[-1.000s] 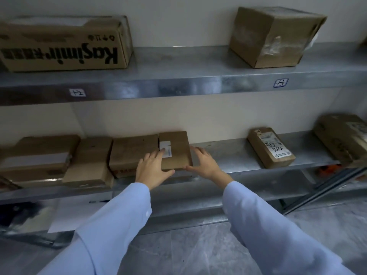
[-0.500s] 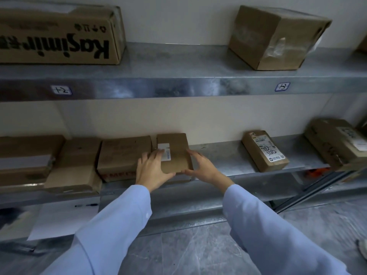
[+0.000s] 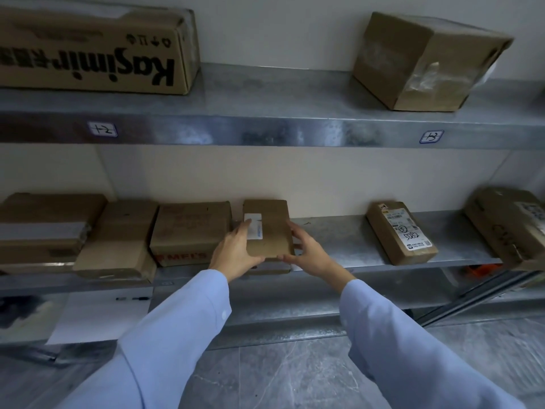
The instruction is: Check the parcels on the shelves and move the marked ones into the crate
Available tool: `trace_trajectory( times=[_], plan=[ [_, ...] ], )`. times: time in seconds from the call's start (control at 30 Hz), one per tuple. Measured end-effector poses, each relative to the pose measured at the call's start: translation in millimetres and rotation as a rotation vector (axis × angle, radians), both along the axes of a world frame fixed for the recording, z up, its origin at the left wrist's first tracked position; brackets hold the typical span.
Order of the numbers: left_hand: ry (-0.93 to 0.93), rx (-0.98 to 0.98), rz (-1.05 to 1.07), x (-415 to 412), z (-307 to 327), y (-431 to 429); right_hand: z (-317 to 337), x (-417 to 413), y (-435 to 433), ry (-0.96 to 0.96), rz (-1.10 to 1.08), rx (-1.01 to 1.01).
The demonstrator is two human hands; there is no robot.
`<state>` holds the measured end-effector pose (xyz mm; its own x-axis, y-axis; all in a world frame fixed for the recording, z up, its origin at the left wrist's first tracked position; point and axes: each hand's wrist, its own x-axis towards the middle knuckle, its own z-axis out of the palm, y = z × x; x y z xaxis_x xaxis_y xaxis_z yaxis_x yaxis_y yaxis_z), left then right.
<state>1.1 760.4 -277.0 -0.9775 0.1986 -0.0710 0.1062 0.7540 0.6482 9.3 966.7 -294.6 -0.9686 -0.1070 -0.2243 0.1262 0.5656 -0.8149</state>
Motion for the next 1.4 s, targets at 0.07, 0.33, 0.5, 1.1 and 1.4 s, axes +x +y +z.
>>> trace_trajectory(
  times=[0.07,0.33,0.5,1.1,1.4],
  plan=[
    [-0.009,0.081,0.028,1.7,0.8,1.4,0.7,2.2,-0.1,0.029,-0.009,-0.01],
    [-0.103,0.475,0.137,0.5,22.6,3.7,25.4,4.4,3.3,0.088,-0.108,-0.182],
    [-0.121,0.492,0.145,1.8,35.5,6.1,41.1,5.6,1.8,0.121,-0.172,-0.192],
    [-0.081,0.633,-0.023,7.3,60.4,0.7,84.4,23.3,16.0,0.19,-0.054,-0.257],
    [-0.082,0.687,-0.029,10.8,59.6,1.0,87.4,26.5,18.8,0.127,-0.12,-0.339]
  ],
)
